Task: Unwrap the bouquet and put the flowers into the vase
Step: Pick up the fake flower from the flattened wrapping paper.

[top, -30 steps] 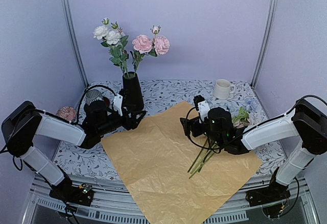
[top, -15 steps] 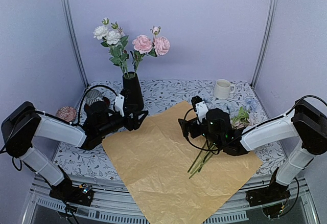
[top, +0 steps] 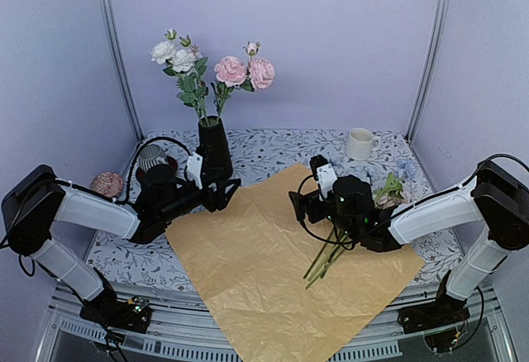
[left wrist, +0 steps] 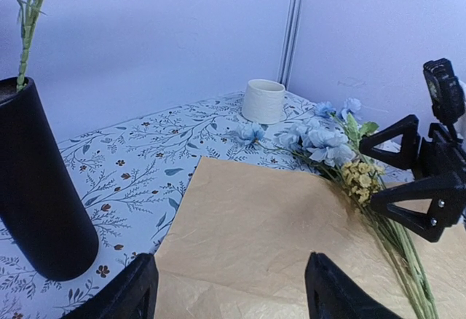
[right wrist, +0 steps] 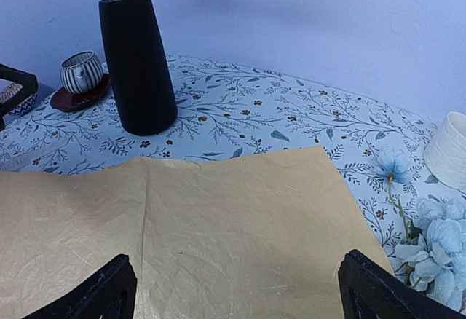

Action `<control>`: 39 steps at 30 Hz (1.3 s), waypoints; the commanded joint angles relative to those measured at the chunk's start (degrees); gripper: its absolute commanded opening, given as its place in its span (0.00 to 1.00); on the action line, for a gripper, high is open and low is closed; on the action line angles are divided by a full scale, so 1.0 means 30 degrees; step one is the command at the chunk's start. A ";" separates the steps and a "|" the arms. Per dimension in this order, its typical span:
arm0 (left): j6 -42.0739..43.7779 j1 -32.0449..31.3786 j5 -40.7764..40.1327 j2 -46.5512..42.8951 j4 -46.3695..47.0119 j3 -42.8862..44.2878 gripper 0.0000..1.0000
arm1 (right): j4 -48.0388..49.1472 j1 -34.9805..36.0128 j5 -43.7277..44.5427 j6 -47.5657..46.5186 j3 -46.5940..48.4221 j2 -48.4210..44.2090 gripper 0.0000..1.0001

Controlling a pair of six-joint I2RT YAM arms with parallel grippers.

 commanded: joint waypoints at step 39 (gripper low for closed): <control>0.0588 -0.0701 -0.0794 -0.0550 0.0152 -0.0075 0.72 | 0.2012 0.0979 0.1942 -0.0948 0.0027 0.0021 0.99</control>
